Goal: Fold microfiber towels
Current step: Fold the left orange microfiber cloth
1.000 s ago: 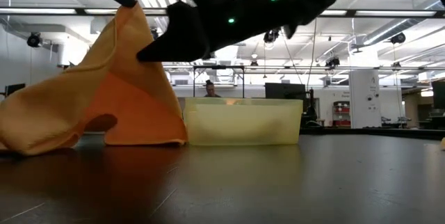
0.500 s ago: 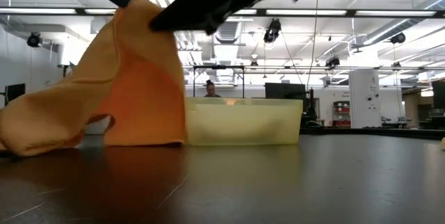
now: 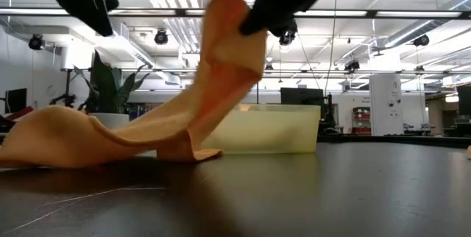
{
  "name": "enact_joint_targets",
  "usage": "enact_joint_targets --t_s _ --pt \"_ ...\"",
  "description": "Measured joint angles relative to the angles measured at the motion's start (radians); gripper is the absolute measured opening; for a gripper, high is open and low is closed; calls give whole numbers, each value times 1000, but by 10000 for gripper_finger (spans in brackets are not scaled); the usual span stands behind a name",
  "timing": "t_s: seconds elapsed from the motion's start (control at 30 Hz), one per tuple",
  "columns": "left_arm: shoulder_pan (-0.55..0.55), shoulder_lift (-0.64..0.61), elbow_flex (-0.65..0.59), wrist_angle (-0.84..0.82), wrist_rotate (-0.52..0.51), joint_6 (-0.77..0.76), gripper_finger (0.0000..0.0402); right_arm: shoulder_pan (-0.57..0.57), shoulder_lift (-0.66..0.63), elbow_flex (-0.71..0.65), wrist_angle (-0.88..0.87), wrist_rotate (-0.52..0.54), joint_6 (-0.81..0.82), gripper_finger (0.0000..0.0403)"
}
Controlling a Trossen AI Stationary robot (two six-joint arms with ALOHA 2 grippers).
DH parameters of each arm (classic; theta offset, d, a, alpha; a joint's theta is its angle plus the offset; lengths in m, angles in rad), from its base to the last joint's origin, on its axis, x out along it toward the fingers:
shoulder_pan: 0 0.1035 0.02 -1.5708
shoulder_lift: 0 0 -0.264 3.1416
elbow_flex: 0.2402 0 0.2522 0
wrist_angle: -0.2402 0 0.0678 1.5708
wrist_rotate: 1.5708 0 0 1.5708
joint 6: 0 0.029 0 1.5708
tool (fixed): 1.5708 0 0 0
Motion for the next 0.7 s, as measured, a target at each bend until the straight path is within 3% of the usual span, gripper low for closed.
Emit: enact_joint_targets --t_s 0.17,0.4,0.7 --pt "-29 70 -98 290 6 49 182 9 3 -35 8 2 52 8" --pt "-36 195 -111 276 18 47 183 15 3 -43 10 1 79 8" --pt "-36 302 -96 273 113 49 181 15 3 -49 10 1 84 8"
